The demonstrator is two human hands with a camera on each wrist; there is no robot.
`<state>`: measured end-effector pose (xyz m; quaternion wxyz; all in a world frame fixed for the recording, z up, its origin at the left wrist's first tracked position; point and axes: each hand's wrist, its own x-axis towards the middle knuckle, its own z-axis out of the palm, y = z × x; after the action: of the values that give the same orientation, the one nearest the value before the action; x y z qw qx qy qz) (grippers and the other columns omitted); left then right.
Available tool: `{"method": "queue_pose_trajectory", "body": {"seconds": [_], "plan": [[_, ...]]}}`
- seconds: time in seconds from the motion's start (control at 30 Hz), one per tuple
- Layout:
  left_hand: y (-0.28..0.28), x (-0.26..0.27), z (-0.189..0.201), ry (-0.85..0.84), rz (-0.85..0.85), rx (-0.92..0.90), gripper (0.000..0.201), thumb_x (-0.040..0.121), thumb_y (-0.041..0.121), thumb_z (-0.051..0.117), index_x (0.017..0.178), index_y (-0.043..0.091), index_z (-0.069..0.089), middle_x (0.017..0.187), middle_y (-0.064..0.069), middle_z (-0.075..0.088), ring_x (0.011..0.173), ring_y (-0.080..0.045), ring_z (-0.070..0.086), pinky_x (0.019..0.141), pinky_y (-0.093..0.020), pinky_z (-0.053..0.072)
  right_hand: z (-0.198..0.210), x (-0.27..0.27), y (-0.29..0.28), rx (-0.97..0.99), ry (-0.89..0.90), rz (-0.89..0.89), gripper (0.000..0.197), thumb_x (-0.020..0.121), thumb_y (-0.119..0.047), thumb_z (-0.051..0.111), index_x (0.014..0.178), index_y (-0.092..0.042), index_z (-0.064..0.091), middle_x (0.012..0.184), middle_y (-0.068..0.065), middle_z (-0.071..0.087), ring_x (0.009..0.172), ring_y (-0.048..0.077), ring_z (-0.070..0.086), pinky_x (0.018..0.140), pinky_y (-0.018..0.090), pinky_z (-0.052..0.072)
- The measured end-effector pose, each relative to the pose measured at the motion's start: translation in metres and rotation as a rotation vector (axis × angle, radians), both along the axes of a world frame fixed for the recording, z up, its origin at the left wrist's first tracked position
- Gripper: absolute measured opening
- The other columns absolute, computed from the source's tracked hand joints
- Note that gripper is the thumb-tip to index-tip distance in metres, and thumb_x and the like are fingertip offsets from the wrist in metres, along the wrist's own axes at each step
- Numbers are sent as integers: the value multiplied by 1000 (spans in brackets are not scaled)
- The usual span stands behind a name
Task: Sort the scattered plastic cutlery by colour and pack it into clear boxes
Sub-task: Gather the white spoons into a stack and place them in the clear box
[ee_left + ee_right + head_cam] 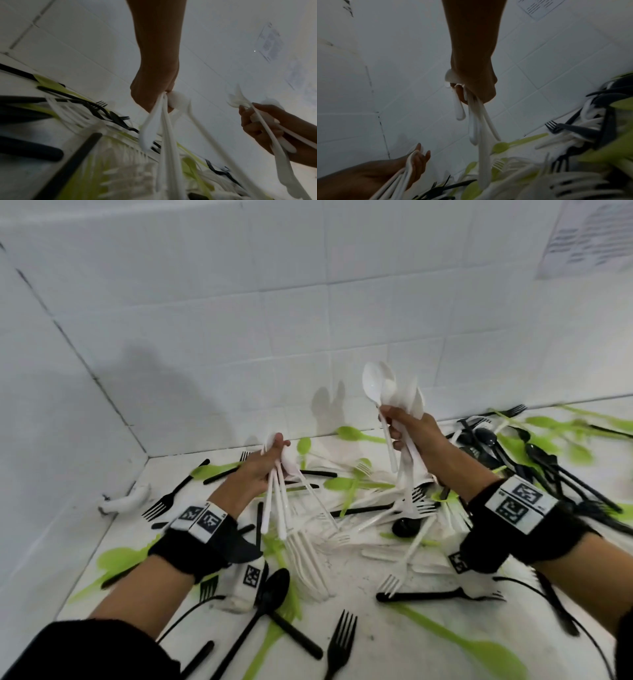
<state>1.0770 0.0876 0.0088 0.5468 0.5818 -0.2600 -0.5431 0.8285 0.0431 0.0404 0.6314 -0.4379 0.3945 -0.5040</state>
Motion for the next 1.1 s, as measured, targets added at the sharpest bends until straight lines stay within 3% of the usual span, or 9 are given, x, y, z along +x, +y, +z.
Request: {"method": "queue_pose_trajectory", "body": {"seconds": [0.13, 0.27, 0.37, 0.5, 0.6, 0.83, 0.97, 1.1], "plan": [[1, -12, 0, 46, 10, 55, 30, 95, 38, 46, 81, 12, 53, 49, 1, 60, 39, -9, 59, 38, -25, 50, -10, -14, 19, 79, -44, 21, 14, 88, -17, 61, 81, -5, 58, 47, -8, 51, 39, 6, 36, 35, 16, 31], [7, -30, 4, -13, -99, 87, 30, 91, 45, 50, 83, 16, 52, 64, 3, 42, 48, -7, 46, 44, -21, 45, -34, -22, 50, 255, 42, -6, 16, 83, -21, 68, 75, -8, 62, 57, 1, 55, 37, 8, 43, 35, 16, 36], [15, -39, 6, -46, -235, 99, 20, 89, 23, 61, 74, 16, 50, 51, 4, 44, 37, -4, 44, 40, -16, 42, -45, -19, 67, 317, 125, 18, 19, 80, -23, 71, 75, -8, 61, 54, 2, 50, 38, 10, 45, 36, 18, 38], [24, -49, 6, 133, -294, 174, 10, 92, 0, 49, 84, 6, 50, 55, -3, 58, 44, -10, 56, 47, -20, 51, -44, -13, 84, 284, 125, 43, 21, 85, -18, 67, 70, -9, 57, 42, -3, 45, 34, 6, 42, 35, 17, 36], [32, -63, 7, 347, -232, 182, 11, 94, -2, 38, 88, 2, 45, 66, -11, 59, 45, -15, 57, 46, -23, 52, -41, -8, 98, 255, 126, 101, 18, 87, -16, 65, 73, -8, 57, 41, -6, 45, 34, 5, 41, 36, 17, 35], [45, -95, 3, 369, -135, 181, 29, 96, -1, 31, 73, 4, 47, 46, -12, 54, 33, -17, 54, 35, -20, 47, -42, 2, 121, 248, 78, 163, 12, 86, -14, 66, 78, -8, 60, 48, -4, 51, 41, 9, 41, 36, 18, 35], [47, -102, -6, 424, -86, 168, 15, 92, 11, 53, 79, 6, 53, 60, -6, 56, 42, -13, 55, 42, -19, 51, -39, -11, 123, 278, 75, 153, 11, 86, -13, 65, 79, -8, 60, 57, 1, 49, 40, 9, 41, 36, 18, 34], [48, -104, -10, 342, -131, 114, 20, 80, 25, 70, 84, 11, 56, 75, -2, 54, 47, -12, 58, 47, -20, 53, -38, -21, 120, 299, 87, 180, 13, 88, -11, 62, 75, -9, 59, 58, 0, 50, 43, 9, 40, 38, 18, 32]]}}
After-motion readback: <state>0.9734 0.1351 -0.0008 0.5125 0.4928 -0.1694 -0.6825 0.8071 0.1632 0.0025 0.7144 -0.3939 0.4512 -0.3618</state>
